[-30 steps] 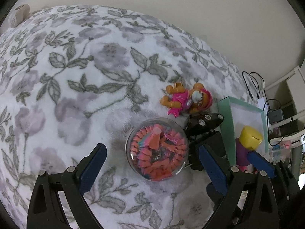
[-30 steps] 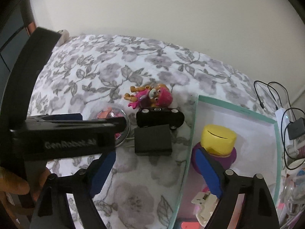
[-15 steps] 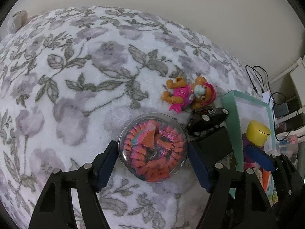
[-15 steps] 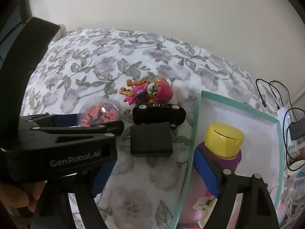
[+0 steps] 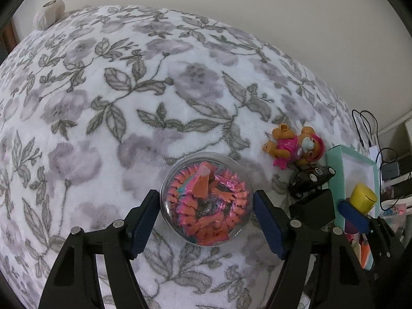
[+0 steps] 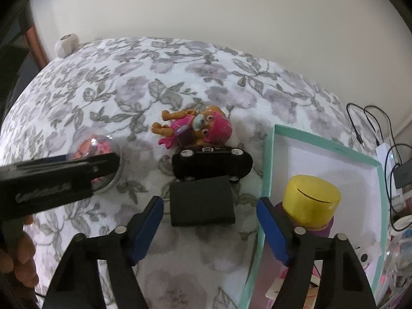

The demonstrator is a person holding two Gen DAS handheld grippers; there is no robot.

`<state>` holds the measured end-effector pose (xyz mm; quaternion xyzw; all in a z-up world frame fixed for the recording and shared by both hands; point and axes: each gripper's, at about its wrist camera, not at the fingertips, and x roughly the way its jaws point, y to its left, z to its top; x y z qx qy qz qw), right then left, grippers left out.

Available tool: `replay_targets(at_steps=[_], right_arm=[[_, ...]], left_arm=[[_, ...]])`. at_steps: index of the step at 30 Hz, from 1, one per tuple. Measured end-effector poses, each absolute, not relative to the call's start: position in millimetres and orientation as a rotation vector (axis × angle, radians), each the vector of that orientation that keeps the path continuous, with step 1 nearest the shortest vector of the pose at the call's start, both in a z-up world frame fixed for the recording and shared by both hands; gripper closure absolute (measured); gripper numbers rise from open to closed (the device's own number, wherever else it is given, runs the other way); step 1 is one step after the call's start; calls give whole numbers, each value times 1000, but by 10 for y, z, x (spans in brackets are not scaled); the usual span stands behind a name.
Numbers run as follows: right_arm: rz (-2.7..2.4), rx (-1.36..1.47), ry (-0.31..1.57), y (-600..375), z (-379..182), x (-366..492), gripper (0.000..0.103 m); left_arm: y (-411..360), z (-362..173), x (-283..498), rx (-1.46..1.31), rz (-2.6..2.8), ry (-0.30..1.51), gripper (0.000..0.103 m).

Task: Organize rigid objects
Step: 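Grasp the clear orange-filled jar with the left tool while the right tool grasps the black block, then carry the jar and black block into the teal box and open both tools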

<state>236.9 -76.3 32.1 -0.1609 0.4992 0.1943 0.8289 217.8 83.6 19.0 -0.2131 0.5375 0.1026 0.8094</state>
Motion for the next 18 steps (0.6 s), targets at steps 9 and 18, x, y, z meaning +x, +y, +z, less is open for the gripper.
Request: replay_targets(at_steps=[9,18], right_arm=[[392,-280,1085,-782,271,2418,49],[385,-223,1082,-894,332,2381,50]], left_arm=[[780,133,2221,-427,231,1165,28],[758,184,2188,-425,231,1143,29]])
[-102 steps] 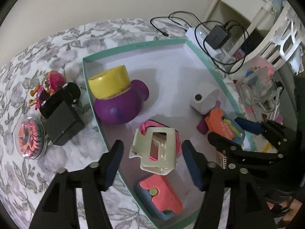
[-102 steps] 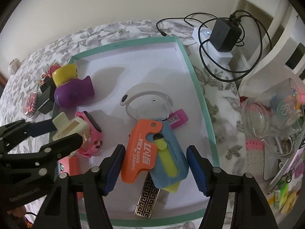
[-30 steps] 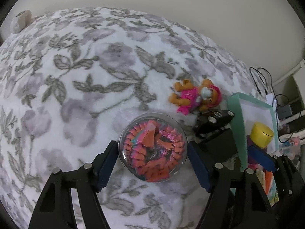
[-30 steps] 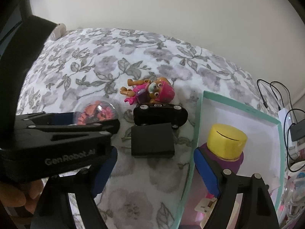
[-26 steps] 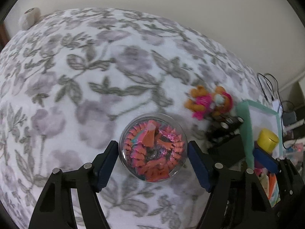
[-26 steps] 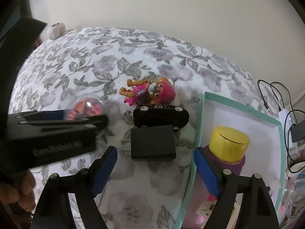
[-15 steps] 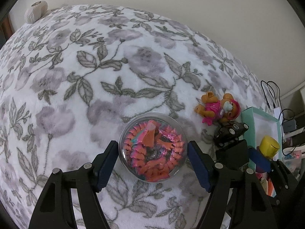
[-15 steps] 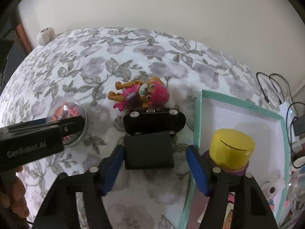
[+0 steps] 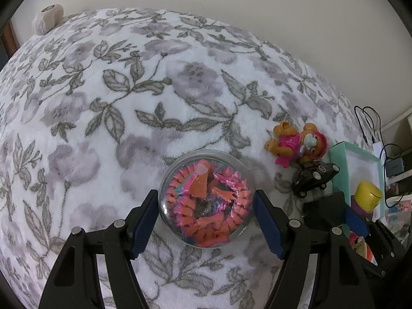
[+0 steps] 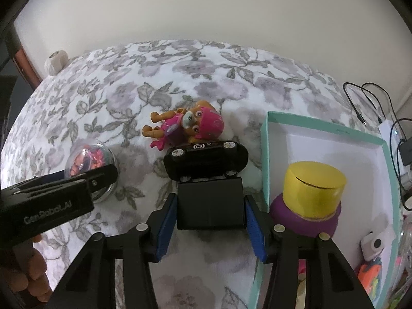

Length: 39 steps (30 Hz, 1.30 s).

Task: Organize rigid objects
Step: 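Carry the jar and black block into the teal box and open both tools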

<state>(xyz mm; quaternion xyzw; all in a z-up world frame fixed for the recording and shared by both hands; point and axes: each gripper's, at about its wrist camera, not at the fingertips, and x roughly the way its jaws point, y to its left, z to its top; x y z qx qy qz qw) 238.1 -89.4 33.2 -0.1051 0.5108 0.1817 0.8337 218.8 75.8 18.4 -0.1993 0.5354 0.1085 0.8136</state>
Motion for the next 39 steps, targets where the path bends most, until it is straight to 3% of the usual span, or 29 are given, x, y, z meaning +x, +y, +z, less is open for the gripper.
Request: replay_targets(at_steps=[9,17,26,39], right_arm=[[425,-65,1046,-1054,521,2305,50],[341,51,935,-1365,1060,2414,50],[134,184,872,-2034,1219,2489,50],[-25,226,831,-2939,1064,2494,49]], left_arm=[[778,403,2045,-429,226,1090,29],[569,939,1929,-399,184,949,29],[-195,1200,1999,-291,14,864,29],[-1349,998,2047,-44,-179,809,29]])
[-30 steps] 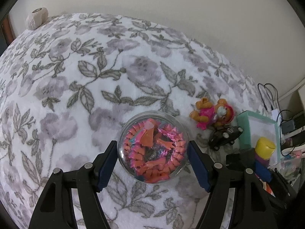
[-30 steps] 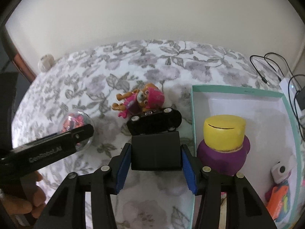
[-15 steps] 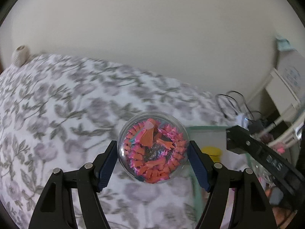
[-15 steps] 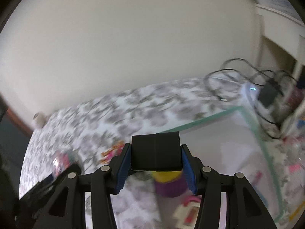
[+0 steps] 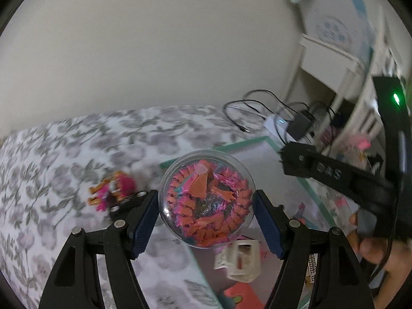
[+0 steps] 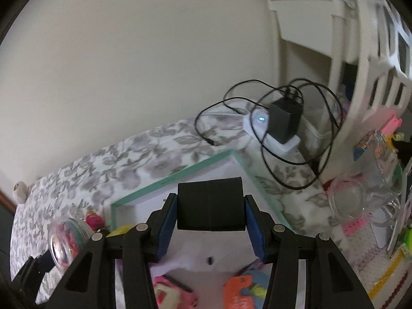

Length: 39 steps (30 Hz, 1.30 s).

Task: Organize rigid objects
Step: 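Carry the jar and black block into the teal box and open both tools, then withdraw both tools from the box toward the toy car and dog figure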

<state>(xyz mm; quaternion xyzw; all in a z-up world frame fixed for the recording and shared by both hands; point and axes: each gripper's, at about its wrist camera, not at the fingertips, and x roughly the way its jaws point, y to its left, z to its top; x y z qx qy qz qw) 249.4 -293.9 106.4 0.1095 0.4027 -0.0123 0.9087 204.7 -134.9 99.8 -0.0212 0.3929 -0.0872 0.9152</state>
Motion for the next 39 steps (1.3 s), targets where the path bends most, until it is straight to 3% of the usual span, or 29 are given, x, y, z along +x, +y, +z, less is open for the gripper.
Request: replay_targets(at_steps=[14,31,39], right_arm=[[-11,240,880,-3094,742,2559,49],[-24,204,914,-3067,703,2571,44],[-22,185,918,-3033,742,2552,44]], left_arm=[[-1793,540,2113,73,-209,902,29],[-1775,530,2118,86,-217,909,28],[-1743,562,2131,52,-239,924,18]])
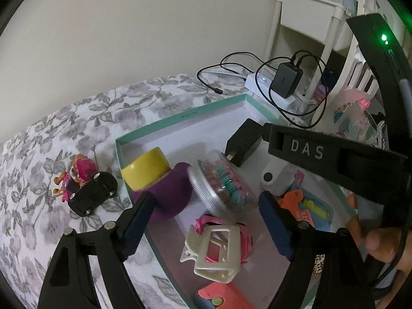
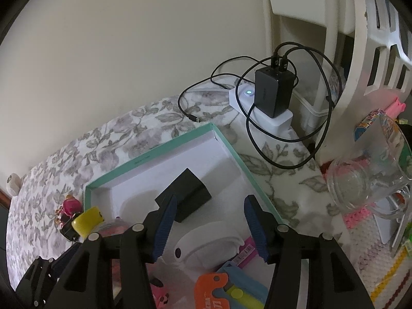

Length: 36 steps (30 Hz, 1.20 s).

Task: Organize rigid objects
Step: 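Withdraw both tools from the box toward the toy car and dog figure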

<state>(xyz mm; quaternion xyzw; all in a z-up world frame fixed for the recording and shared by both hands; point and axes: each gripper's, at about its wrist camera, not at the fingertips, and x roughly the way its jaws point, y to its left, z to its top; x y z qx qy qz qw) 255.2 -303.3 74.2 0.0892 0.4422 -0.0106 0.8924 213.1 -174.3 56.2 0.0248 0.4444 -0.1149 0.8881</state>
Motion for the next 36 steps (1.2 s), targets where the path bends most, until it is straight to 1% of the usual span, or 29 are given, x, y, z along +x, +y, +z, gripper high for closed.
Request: replay_targets(at_steps=[11,13,14,15,17,19,21,23,29,32,36], right_arm=[[-17,153,923,-2964,787,2544,44],[-3,153,924,-2932,803,2538,39],[6,156,922,-2916,812,2537,35],[14,159,919,-2895,824,2530,34],[30,148,919,-2833,841,2522,34],[46,126,913,-2752,868,2514,31],[59,118,906,-2696,890,2510,20],[74,111,901,-2642,911,2513,14],[84,73,896,-2514,927,2504,6],[89,66,893,-2489,924,2503,0],[80,43,887,-2438,930,2499,0]], left_arm=[[-1456,787,2161,-13,-154,908,18],[-1345,845,2166,-39,-115,895,18],[-1276,867,2178,-56,-90,891,17],[-1193,885,2193,-75,-57,890,16],[-1038,907,2218,-105,1,888,10],[-857,898,2232,-137,65,888,8],[-708,883,2243,-166,112,892,8],[-561,859,2247,-196,148,900,4],[-199,788,2229,-273,226,906,4],[-67,764,2210,-296,262,909,4],[121,746,2192,-292,329,901,4]])
